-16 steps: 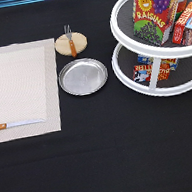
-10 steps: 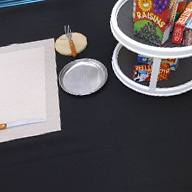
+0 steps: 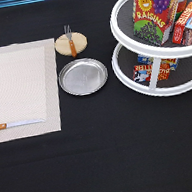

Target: Arrange plate and fork

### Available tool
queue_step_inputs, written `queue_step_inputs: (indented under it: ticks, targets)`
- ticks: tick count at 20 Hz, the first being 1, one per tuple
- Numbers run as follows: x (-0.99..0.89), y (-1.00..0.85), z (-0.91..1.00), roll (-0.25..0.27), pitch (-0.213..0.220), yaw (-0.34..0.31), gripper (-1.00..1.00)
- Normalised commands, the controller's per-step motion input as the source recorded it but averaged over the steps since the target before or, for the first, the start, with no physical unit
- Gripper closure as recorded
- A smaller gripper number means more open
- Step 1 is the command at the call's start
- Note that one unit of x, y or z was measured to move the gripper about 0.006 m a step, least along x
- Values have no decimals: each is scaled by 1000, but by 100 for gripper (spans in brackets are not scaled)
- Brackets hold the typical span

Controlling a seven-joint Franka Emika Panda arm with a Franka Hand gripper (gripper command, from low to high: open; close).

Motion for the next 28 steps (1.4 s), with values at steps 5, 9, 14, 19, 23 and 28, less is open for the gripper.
queue_step_inputs:
  ticks: [5,9,14,19,23,28]
  targets:
    - [910,-276,77,0,78,0,-100]
    - [808,-157,5,0,40,5,-100]
    - [574,-129,-146,14,-8,30,-100]
    - [436,-134,-299,36,-62,10,-100]
    - [329,-134,-381,72,-96,2,-100]
    - [294,-88,-378,86,-68,2,-100]
